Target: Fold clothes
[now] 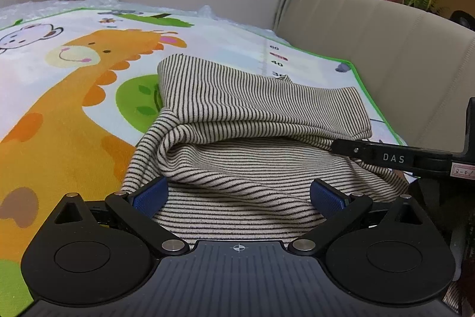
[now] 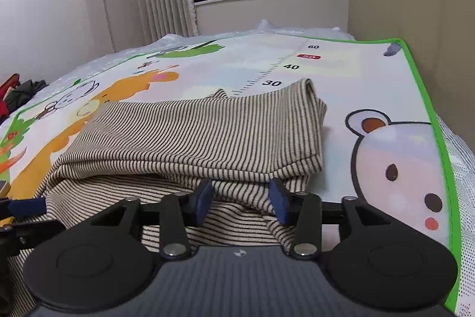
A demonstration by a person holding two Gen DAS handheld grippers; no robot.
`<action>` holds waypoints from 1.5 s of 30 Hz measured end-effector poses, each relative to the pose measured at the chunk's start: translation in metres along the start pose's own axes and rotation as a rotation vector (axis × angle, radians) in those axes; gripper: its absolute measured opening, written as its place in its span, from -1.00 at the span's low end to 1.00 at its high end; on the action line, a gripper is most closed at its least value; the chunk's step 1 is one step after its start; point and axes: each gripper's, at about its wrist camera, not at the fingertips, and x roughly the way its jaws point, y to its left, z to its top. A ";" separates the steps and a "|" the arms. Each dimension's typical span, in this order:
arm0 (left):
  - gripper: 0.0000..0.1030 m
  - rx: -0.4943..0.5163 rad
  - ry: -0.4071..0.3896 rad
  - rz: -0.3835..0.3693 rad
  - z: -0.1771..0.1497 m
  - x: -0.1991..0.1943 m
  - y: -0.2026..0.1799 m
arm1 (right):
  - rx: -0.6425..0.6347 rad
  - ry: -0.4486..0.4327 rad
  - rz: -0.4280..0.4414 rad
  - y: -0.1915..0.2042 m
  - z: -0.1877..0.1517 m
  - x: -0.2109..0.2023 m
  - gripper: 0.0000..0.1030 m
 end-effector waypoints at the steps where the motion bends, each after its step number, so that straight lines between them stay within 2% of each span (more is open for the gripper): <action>1: 1.00 0.001 -0.001 0.001 0.000 -0.001 0.000 | -0.009 -0.001 -0.003 0.002 0.000 0.000 -0.05; 8: 1.00 -0.009 0.026 -0.001 0.005 -0.003 0.000 | -0.016 -0.006 -0.002 0.002 -0.002 0.001 -0.03; 11: 1.00 -0.001 0.054 -0.024 0.024 -0.013 -0.003 | 0.003 -0.010 0.013 -0.002 -0.001 0.000 -0.03; 13: 1.00 0.003 0.002 -0.042 0.046 -0.023 -0.002 | 0.023 -0.015 0.032 -0.006 -0.001 -0.002 -0.02; 16: 1.00 -0.012 -0.015 -0.015 0.084 -0.017 0.007 | 0.105 -0.048 0.050 -0.018 0.010 -0.012 -0.02; 18: 1.00 -0.025 0.058 -0.011 0.104 0.007 0.017 | 0.166 -0.099 0.038 -0.030 0.023 -0.023 0.04; 19: 1.00 -0.026 0.094 -0.005 0.112 0.019 0.020 | 0.187 -0.104 0.036 -0.037 0.032 -0.023 0.18; 21: 1.00 -0.016 0.158 0.017 0.120 0.046 0.026 | 0.229 -0.113 0.033 -0.050 0.049 -0.022 0.32; 26: 1.00 -0.131 0.262 0.018 0.119 0.098 0.051 | 0.187 0.017 -0.030 -0.060 0.074 0.036 0.33; 28: 1.00 -0.152 0.262 0.015 0.115 0.110 0.058 | 0.207 0.069 -0.027 -0.063 0.073 0.059 0.33; 30: 1.00 -0.116 0.222 0.013 0.115 0.117 0.056 | 0.217 0.100 -0.005 -0.064 0.069 0.076 0.39; 31: 0.94 -0.090 0.204 0.015 0.116 0.121 0.053 | 0.210 0.101 0.008 -0.063 0.067 0.081 0.39; 32: 0.75 -0.063 0.188 0.021 0.118 0.125 0.051 | 0.204 0.103 0.022 -0.062 0.065 0.087 0.35; 33: 0.62 -0.042 0.172 0.027 0.120 0.127 0.048 | 0.208 0.101 0.043 -0.062 0.068 0.089 0.15; 34: 0.39 -0.041 0.156 0.029 0.122 0.127 0.047 | 0.230 0.100 0.063 -0.063 0.070 0.090 -0.23; 35: 0.05 -0.056 0.144 0.025 0.124 0.124 0.048 | 0.253 0.100 0.084 -0.065 0.073 0.091 -0.39; 37: -0.43 -0.071 0.120 0.011 0.129 0.109 0.047 | 0.257 0.079 0.109 -0.064 0.078 0.084 -0.50; 40: -0.48 -0.033 0.044 -0.047 0.136 0.060 0.040 | 0.160 -0.010 0.152 -0.052 0.085 0.047 -0.56; 42: -0.48 0.009 -0.006 -0.084 0.132 0.023 0.034 | 0.094 -0.060 0.188 -0.046 0.082 0.008 -0.57; 45: -0.49 0.078 -0.027 -0.123 0.114 -0.024 0.024 | 0.016 -0.106 0.223 -0.041 0.071 -0.047 -0.58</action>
